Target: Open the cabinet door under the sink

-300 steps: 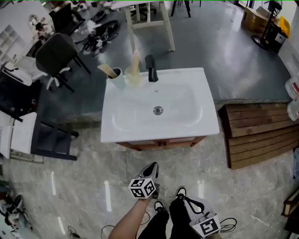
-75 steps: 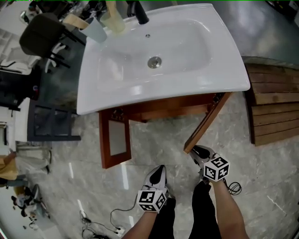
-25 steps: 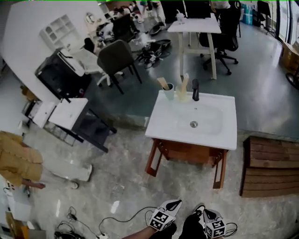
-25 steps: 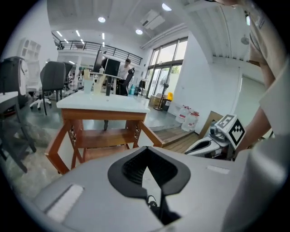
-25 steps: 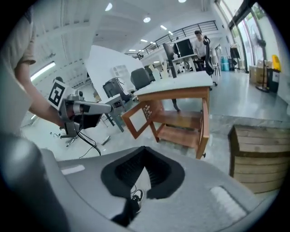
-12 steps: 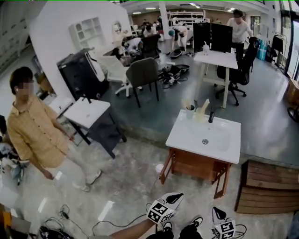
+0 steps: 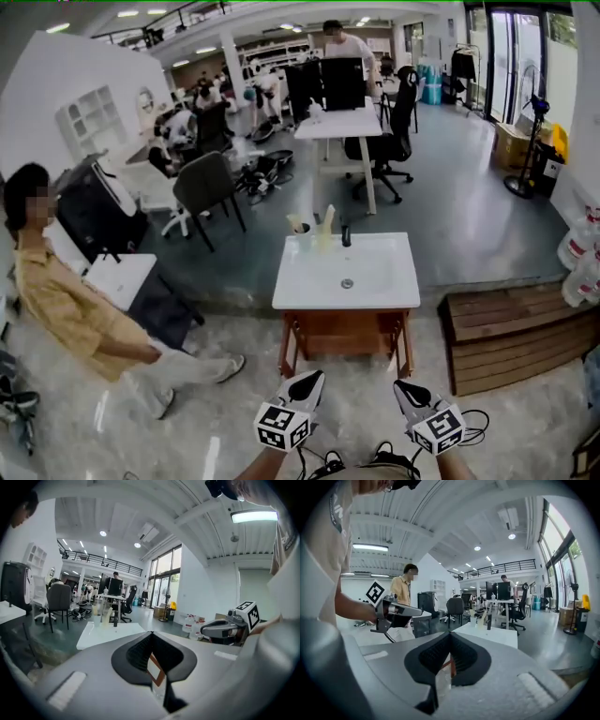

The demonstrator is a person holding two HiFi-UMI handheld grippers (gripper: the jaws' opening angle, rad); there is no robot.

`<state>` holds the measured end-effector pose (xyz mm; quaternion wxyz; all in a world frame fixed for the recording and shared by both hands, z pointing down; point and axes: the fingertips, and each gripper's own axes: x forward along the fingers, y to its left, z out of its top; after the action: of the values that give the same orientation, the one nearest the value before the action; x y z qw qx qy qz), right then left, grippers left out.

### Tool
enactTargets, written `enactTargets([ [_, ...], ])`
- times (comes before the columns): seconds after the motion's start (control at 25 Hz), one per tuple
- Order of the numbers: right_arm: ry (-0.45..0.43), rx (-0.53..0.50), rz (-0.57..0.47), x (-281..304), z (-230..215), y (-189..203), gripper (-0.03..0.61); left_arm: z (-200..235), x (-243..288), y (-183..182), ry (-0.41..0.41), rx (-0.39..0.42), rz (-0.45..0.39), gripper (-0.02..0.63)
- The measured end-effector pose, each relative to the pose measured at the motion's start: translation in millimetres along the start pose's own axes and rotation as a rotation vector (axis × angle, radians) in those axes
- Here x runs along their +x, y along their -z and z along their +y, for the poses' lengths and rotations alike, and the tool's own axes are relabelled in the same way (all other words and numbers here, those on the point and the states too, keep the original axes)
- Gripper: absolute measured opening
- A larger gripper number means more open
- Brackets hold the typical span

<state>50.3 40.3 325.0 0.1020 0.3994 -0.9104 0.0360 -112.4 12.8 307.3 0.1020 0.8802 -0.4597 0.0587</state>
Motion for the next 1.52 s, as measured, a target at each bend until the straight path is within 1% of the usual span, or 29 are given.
enactTargets([
  [0.12, 0.038, 0.002, -0.066, -12, -18, -19, 0.002, -9, 3, -34, -0.022, 0.045, -0.078, 0.018],
  [0.24, 0.083, -0.002, -0.154, -27, -37, -45, 0.002, -20, 7, -64, -0.056, 0.160, -0.139, 0.018],
  [0.32, 0.100, 0.001, -0.198, -35, -44, -61, 0.002, -26, 11, -77, -0.086, 0.238, -0.149, 0.018],
  [0.36, 0.104, -0.003, -0.209, -39, -46, -67, 0.002, -29, 13, -80, -0.090, 0.260, -0.149, 0.018],
  [0.44, 0.115, -0.039, -0.206, -45, -47, -77, 0.002, -35, 17, -83, -0.076, 0.283, -0.139, 0.018],
  [0.56, 0.139, -0.119, -0.175, -48, -50, -87, 0.002, -38, 24, -84, -0.052, 0.309, -0.124, 0.018],
  [0.68, 0.143, -0.153, -0.209, -45, -55, -88, 0.002, -34, 26, -90, -0.045, 0.295, -0.143, 0.018],
  [0.84, 0.131, -0.164, -0.199, -41, -56, -90, 0.002, -30, 23, -94, -0.070, 0.274, -0.166, 0.018],
  [0.92, 0.123, -0.148, -0.194, -40, -56, -87, 0.002, -28, 23, -92, -0.076, 0.248, -0.169, 0.018],
  [1.0, 0.124, -0.104, -0.193, -40, -58, -86, 0.002, -24, 23, -90, -0.081, 0.213, -0.175, 0.018],
  [1.12, 0.112, -0.055, -0.189, -37, -59, -85, 0.002, -18, 20, -86, -0.105, 0.199, -0.172, 0.018],
  [1.28, 0.096, -0.056, -0.169, -41, -53, -80, 0.002, -19, 17, -70, -0.122, 0.178, -0.135, 0.018],
  [1.4, 0.088, -0.050, -0.175, -40, -49, -77, 0.002, -21, 16, -65, -0.131, 0.178, -0.131, 0.018],
  [1.52, 0.095, -0.039, -0.182, -41, -47, -75, 0.002, -29, 15, -64, -0.122, 0.180, -0.133, 0.018],
])
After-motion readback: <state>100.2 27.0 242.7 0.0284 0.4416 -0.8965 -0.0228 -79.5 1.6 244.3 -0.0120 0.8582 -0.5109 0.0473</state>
